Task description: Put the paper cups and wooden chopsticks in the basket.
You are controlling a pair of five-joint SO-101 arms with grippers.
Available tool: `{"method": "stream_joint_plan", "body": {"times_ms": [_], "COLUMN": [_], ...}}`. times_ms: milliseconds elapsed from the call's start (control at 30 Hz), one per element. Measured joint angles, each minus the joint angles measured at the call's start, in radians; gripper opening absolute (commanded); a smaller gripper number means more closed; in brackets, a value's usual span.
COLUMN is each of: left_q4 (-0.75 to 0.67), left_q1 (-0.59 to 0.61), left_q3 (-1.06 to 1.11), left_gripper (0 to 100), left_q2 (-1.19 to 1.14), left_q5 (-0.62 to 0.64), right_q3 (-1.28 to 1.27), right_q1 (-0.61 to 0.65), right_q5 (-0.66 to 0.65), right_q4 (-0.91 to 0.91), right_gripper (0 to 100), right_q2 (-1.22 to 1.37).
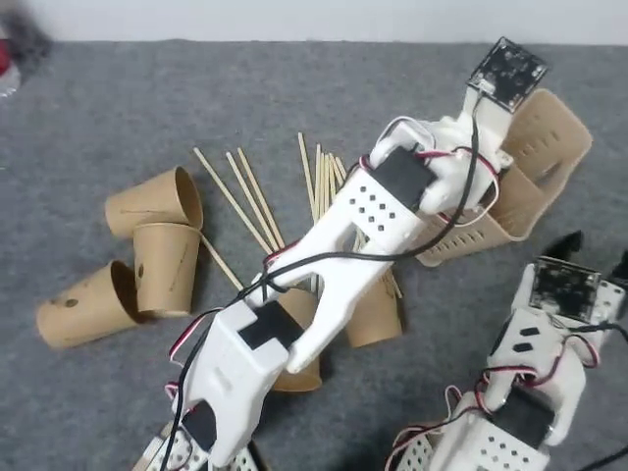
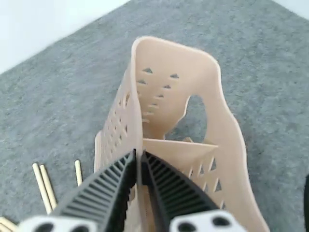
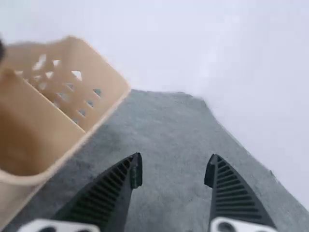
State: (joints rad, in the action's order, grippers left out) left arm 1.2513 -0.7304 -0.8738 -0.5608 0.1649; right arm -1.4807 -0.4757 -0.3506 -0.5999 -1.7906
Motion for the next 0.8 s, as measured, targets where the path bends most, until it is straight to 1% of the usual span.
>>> {"method": "stream_joint_plan", "body": {"times_ms": [200, 233, 367, 433, 600, 700, 800], "left_q4": [0.000, 0.000, 0.000, 0.005, 0.069, 0.083, 0.087], "left_q1": [-0.009, -0.009, -0.006, 0.006, 0.003, 0.034, 0.087], "left_q3": [-0.015, -0.023, -0.058, -0.060, -0.060, -0.060, -0.060], "left_gripper": [1, 3, 16, 21, 21, 21, 21], "left_q2": [-0.012, -0.020, -0.068, -0.094, -0.097, -0.061, 0.031], "left_q5": [0.000, 0.000, 0.000, 0.000, 0.000, 0.000, 0.000], "right_q3": [0.002, 0.002, -0.011, -0.029, -0.031, -0.031, -0.031], "right_q1": [-0.008, -0.008, -0.008, -0.008, 0.020, 0.020, 0.020], "right_q5": [0.005, 0.005, 0.005, 0.005, -0.014, -0.015, -0.018], "right_q4": [0.000, 0.000, 0.000, 0.000, 0.006, 0.006, 0.006], "right_gripper": [20.9, 20.9, 20.9, 20.9, 20.9, 20.9, 20.9], "right_q2": [-0.002, -0.002, -0.002, -0.002, -0.002, -0.002, -0.002]}}
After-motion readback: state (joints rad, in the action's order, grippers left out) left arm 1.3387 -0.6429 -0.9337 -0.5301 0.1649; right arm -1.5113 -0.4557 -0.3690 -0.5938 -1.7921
